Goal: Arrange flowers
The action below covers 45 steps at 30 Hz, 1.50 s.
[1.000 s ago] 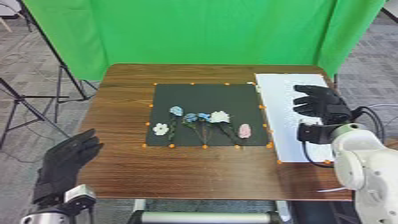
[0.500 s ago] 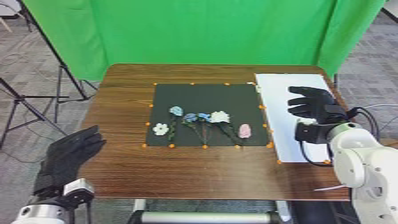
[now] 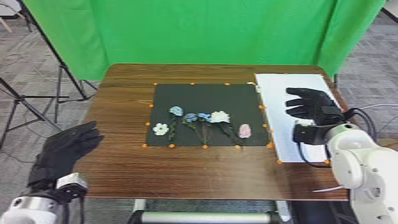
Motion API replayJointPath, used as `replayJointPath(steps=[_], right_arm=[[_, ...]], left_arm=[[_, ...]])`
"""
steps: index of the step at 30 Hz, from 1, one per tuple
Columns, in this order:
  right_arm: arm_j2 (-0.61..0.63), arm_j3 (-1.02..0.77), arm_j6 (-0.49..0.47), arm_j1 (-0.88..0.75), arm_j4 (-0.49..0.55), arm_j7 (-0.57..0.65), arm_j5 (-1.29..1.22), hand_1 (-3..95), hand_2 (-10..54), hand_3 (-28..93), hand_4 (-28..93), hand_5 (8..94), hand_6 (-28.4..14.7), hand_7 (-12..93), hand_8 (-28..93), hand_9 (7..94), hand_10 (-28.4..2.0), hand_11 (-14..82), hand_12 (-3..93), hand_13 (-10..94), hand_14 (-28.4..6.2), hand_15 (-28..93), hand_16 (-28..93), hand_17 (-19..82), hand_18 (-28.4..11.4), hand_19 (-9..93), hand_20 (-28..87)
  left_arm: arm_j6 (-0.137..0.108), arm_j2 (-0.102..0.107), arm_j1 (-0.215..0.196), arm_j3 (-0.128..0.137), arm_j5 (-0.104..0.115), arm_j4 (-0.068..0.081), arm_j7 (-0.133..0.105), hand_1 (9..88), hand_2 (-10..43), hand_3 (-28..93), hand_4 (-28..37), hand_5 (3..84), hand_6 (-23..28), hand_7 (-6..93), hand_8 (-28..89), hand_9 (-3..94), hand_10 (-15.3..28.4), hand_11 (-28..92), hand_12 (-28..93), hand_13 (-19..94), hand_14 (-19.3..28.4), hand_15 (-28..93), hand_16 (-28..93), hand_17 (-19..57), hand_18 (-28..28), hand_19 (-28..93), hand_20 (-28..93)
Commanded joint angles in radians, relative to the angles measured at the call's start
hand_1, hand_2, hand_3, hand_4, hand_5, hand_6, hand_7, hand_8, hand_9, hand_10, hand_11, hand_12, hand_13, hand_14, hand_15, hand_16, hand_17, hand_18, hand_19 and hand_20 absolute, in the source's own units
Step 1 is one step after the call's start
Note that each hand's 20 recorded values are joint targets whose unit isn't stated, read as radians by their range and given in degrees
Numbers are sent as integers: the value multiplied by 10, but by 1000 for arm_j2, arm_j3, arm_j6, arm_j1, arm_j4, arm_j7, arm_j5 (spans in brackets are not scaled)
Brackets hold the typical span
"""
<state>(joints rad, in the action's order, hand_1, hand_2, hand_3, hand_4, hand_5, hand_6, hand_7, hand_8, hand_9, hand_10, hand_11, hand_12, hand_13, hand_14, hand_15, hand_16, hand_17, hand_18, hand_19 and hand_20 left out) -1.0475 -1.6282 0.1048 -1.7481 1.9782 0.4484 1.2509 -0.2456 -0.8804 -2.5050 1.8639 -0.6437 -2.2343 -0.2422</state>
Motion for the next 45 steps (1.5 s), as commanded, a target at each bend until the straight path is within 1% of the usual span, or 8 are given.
replayJointPath(steps=[1, 6, 8, 13, 19, 32, 36, 45], right_arm=[[-3, 10, -8, 2, -3, -13, 14, 167, 119, 885, -265, 483, -43, 148, -116, 500, -206, 185, 153, 344, -224, 522, 112, 53, -228, 611, 223], [-2, 21, -4, 3, -1, -28, 27, 168, 119, 886, -265, 483, -42, 150, -116, 500, -206, 185, 152, 344, -224, 524, 112, 51, -228, 611, 224], [-4, 21, -10, 3, 0, -29, 26, 168, 118, 887, -265, 483, -41, 150, -117, 500, -206, 185, 152, 344, -223, 524, 112, 51, -228, 610, 225], [-1, 24, -12, 11, -2, -32, 28, 169, 117, 888, -266, 483, -40, 152, -117, 499, -205, 185, 152, 343, -223, 525, 112, 50, -227, 609, 225], [8, 13, -16, 8, -1, -20, 35, 170, 116, 889, -267, 483, -39, 153, -117, 500, -205, 184, 152, 343, -223, 525, 111, 50, -227, 609, 227], [10, 8, -9, 4, 7, -33, 39, 173, 116, 887, -266, 483, -39, 153, -118, 500, -205, 184, 152, 343, -222, 526, 111, 50, -226, 607, 229], [13, 5, -14, 6, 8, -37, 41, 173, 115, 887, -266, 482, -39, 152, -117, 500, -204, 184, 152, 344, -222, 527, 110, 50, -225, 606, 229], [12, 2, -14, -7, 12, -37, 43, 174, 115, 887, -266, 482, -38, 154, -118, 501, -204, 186, 153, 344, -222, 528, 110, 48, -225, 606, 230]], left_arm=[[239, -141, 28, 138, -32, 18, 217, 299, 59, 773, -100, 491, 144, 105, -75, 399, 225, 337, 91, 304, 283, 576, -112, -64, 272, 635, 116], [121, -76, 1, 105, 15, 17, 91, 299, 59, 769, -97, 489, 143, 98, -73, 404, 225, 332, 93, 312, 284, 574, -111, -65, 280, 644, 97], [117, -74, 1, 101, 21, 18, 81, 299, 59, 769, -96, 489, 143, 97, -72, 406, 225, 331, 95, 312, 284, 575, -110, -67, 277, 647, 89], [42, -34, -13, 72, 58, 15, -11, 300, 58, 770, -98, 487, 142, 99, -72, 407, 223, 334, 98, 308, 284, 578, -109, -69, 270, 650, 75], [41, -30, -13, 91, 55, 10, -11, 300, 57, 771, -99, 485, 141, 101, -73, 406, 224, 337, 98, 304, 284, 580, -110, -70, 268, 653, 61], [34, -24, -1, 81, 65, 15, -17, 301, 56, 773, -101, 483, 141, 104, -74, 408, 226, 342, 99, 303, 284, 581, -111, -71, 265, 662, 38], [38, -9, -5, 73, 109, 20, -61, 302, 56, 773, -102, 483, 141, 105, -75, 408, 225, 343, 99, 302, 284, 582, -111, -71, 265, 664, 32], [35, -11, -1, 77, 97, 19, -51, 302, 57, 772, -101, 483, 141, 106, -75, 409, 223, 349, 99, 304, 284, 584, -111, -71, 263, 668, 22]])
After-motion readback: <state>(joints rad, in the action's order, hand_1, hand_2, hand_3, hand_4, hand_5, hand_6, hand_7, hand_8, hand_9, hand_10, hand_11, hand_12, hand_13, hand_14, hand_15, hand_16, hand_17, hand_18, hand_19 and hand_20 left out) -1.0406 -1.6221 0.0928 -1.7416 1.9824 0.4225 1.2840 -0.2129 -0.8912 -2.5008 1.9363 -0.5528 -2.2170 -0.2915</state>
